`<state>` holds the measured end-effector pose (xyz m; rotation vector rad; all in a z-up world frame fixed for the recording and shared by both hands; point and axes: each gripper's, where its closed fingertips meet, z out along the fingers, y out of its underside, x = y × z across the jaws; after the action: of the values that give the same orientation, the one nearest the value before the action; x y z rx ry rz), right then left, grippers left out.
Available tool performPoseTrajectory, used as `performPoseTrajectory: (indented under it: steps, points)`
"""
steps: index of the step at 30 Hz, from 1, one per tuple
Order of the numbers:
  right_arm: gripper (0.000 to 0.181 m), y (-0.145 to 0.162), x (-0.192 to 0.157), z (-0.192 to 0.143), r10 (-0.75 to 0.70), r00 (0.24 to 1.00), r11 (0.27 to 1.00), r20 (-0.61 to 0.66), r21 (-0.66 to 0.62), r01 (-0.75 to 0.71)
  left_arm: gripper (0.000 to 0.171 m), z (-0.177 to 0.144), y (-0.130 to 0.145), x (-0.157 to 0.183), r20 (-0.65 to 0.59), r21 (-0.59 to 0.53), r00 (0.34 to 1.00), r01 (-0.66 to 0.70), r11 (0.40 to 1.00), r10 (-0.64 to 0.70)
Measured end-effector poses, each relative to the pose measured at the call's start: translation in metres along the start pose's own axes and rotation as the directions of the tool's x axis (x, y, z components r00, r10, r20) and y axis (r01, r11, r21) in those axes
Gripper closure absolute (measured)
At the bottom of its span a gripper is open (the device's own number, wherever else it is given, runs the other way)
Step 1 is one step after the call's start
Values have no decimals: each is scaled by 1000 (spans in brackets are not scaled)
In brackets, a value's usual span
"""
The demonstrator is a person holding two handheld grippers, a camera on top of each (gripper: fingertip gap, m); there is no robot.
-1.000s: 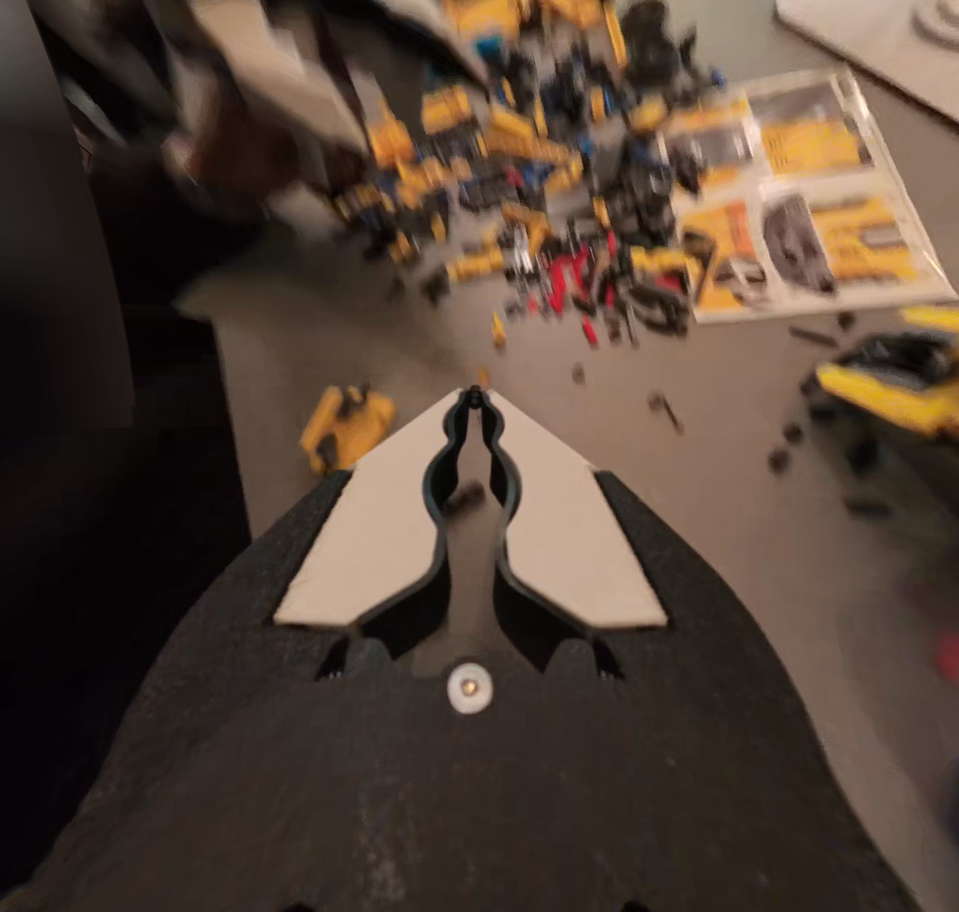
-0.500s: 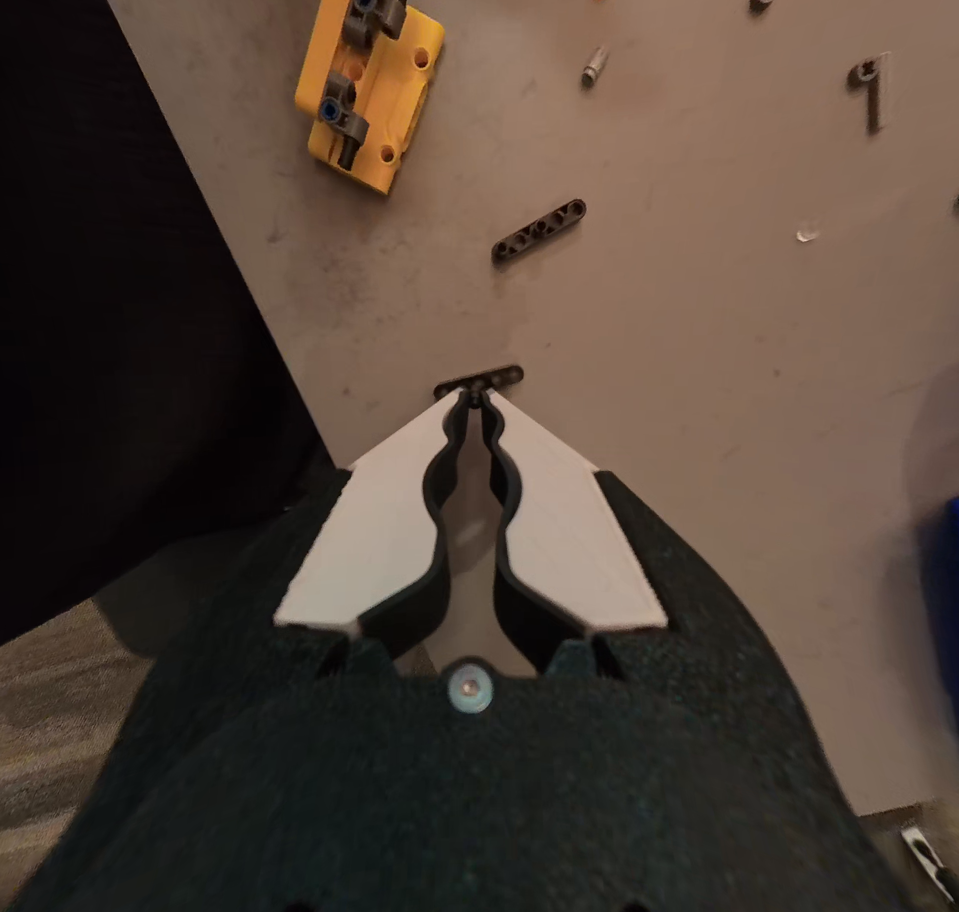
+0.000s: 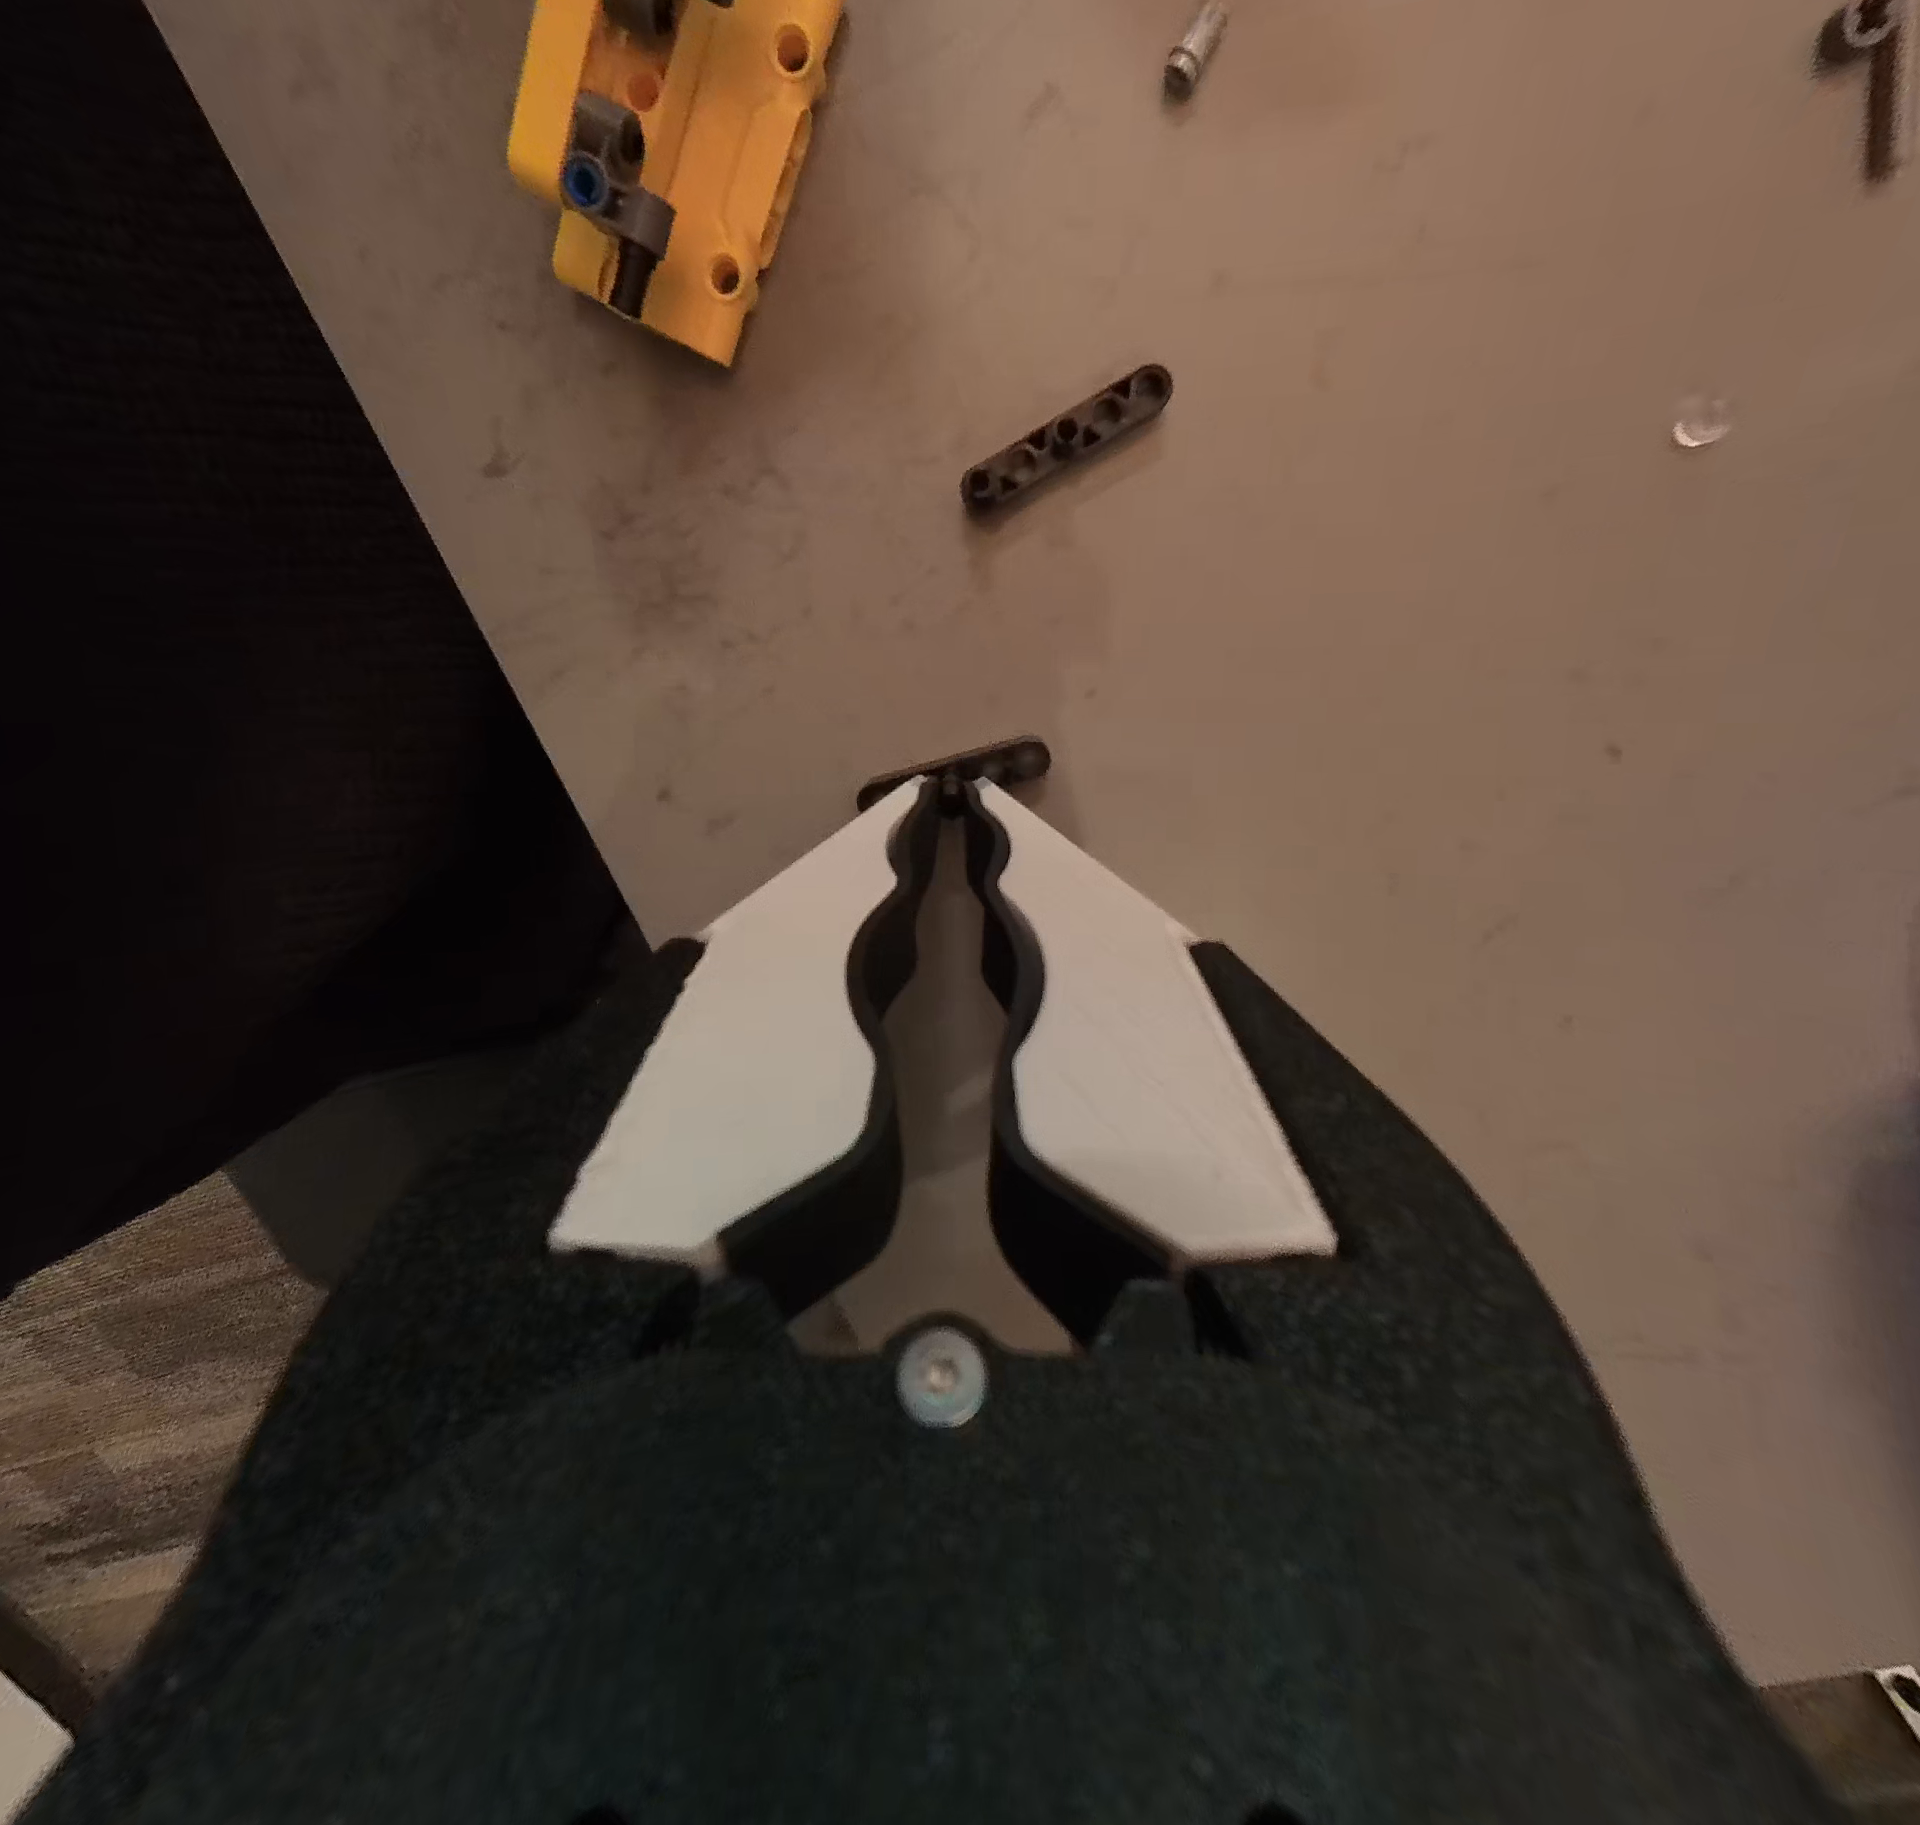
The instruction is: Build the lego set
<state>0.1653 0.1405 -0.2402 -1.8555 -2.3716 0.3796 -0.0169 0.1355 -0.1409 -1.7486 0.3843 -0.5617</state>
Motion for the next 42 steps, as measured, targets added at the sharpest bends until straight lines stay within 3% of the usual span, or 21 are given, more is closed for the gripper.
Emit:
performPoseTrajectory:
  steps: [16, 24, 30, 37, 39, 42]
  points:
    - [178, 2, 0, 1, 168, 983, 985, 77, -48, -165, 116, 0, 0, 0, -2, 3, 1000, -1, 1000, 2]
    - [178, 2, 4, 1, 21, 998, 977, -59, -209, -33, 115, 1, 2, 1, -4, -7, 1000, 1, 1000, -1]
    - [178, 2, 7, 5, -42, 998, 953, -48, -301, 26, 114, 1, 2, 1, -2, -12, 1000, -3, 1000, 2]
    - [176, 2, 8, 5, -86, 993, 956, -76, -288, 61, 114, 1, 1, 2, -9, -8, 1000, 3, 1000, -3]
    - [157, 2, 9, 3, -76, 993, 963, -85, -264, 51, 114, 1, 2, 2, -10, -10, 1000, 6, 1000, -6]
    - [156, -1, 6, -1, -17, 998, 977, -65, -215, 2, 114, 1, 2, 2, -9, -12, 1000, 6, 1000, -6]
